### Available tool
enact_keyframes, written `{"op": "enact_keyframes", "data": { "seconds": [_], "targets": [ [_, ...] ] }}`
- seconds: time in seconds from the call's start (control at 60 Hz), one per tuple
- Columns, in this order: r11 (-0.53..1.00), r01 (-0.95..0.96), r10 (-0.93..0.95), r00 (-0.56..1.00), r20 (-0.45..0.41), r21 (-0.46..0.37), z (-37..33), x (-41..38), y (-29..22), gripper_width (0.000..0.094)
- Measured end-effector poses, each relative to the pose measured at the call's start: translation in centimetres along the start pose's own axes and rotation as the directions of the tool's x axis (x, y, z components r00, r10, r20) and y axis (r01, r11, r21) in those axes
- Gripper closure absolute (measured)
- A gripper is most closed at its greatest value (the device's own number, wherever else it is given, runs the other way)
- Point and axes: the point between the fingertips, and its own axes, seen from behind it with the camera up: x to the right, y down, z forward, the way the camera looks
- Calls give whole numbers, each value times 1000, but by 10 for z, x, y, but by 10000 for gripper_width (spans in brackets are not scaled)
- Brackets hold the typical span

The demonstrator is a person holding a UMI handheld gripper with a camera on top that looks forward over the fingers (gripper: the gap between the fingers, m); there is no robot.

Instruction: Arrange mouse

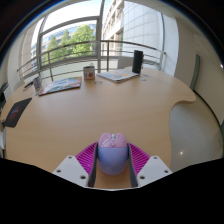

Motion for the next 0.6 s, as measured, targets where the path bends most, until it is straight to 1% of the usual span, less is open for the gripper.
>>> {"op": "enact_keyframes", "data": {
  "seconds": [0.05, 0.117, 0.183, 0.267, 0.383, 0.467, 0.5, 0.55, 0.6],
  "targets": [
    [1000, 2, -2, 1000, -11, -8, 0, 0, -1, 476],
    [1000, 6, -7, 999, -53, -15, -2, 7, -3, 489],
    [1000, -7, 8, 995, -102, 11, -11, 9, -18, 489],
    [995, -27, 43, 986, -161, 98, -34, 5, -70, 490],
    [962, -47, 103, 975, -195, 270, -86, -39, -178, 490],
    [909, -57, 125, 982, -140, 413, -129, -113, -261, 488],
    [889, -46, 114, 986, -122, 456, -142, -149, -294, 490],
    [864, -39, 87, 994, -72, 502, -155, -203, -328, 490],
    [850, -62, 71, 997, 3, 524, -156, -277, -340, 492]
  ]
}}
